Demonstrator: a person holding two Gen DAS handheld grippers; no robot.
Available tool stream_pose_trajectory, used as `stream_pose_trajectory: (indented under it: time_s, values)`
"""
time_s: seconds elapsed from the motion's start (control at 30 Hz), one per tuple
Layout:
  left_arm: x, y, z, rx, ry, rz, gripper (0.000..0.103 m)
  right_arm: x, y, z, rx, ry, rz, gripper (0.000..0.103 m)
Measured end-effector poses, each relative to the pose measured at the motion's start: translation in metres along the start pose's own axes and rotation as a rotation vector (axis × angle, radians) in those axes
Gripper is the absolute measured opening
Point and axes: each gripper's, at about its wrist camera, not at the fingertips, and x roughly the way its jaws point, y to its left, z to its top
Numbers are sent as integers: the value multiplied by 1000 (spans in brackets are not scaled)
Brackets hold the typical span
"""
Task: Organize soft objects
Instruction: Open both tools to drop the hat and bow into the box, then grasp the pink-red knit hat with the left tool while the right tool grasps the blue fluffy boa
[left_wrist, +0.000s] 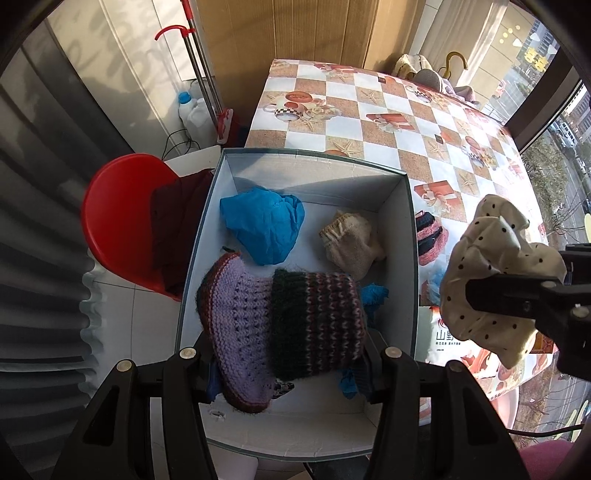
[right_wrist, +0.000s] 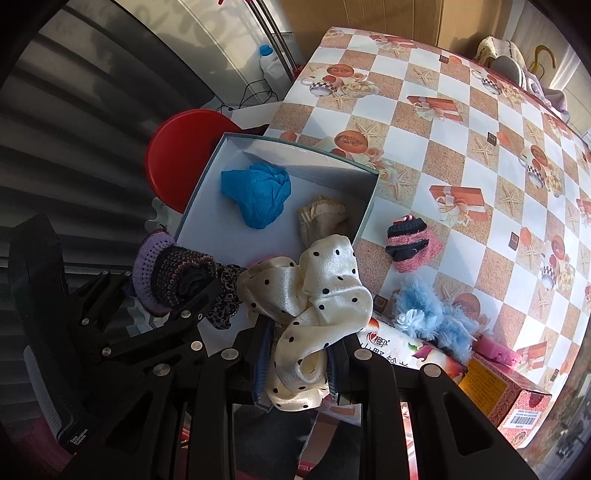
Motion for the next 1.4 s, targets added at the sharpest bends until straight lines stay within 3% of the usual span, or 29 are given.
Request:
stream_pose_trajectory:
  time_s: [0.4, 0.53, 0.57, 0.63, 0.7, 0.77, 0.83, 0.87, 1.03, 1.2, 1.4]
  values:
    - [12, 7, -12, -38, 43, 17, 60, 19, 19, 16, -47, 38, 25, 26]
    - [13, 7, -14, -40, 48, 11, 66, 23, 24, 17, -59, 45, 32, 27]
    - [14, 6, -15, -37, 47, 11, 67, 23, 24, 17, -58, 48, 36, 30]
    - [14, 6, -15, -40, 49, 14, 82, 22, 24, 18, -58, 44, 31, 58]
    - [12, 9, -16, -58, 35, 5, 84, 20, 22, 18, -57, 26, 13, 63]
    - [10, 11, -16, -81, 16, -15, 88, 19, 19, 18, -45, 30, 16, 76]
    - [9, 16, -15, -110, 17, -47, 101, 17, 13, 19, -20, 25, 10, 93]
    - [8, 18, -14, -125, 16, -70, 103, 15, 10, 19, -6, 24, 13, 95]
    - [-10, 18, -6, -159, -54, -207, 103, -6, -22, 16, 68, 19, 1, 96]
    - [-24, -22, 9, -41, -64, -258, 103, -44, -82, 9, 169, 8, -38, 96]
    - [-13, -96, 20, 125, 4, -291, 103, -69, -160, -12, 295, 14, -117, 96]
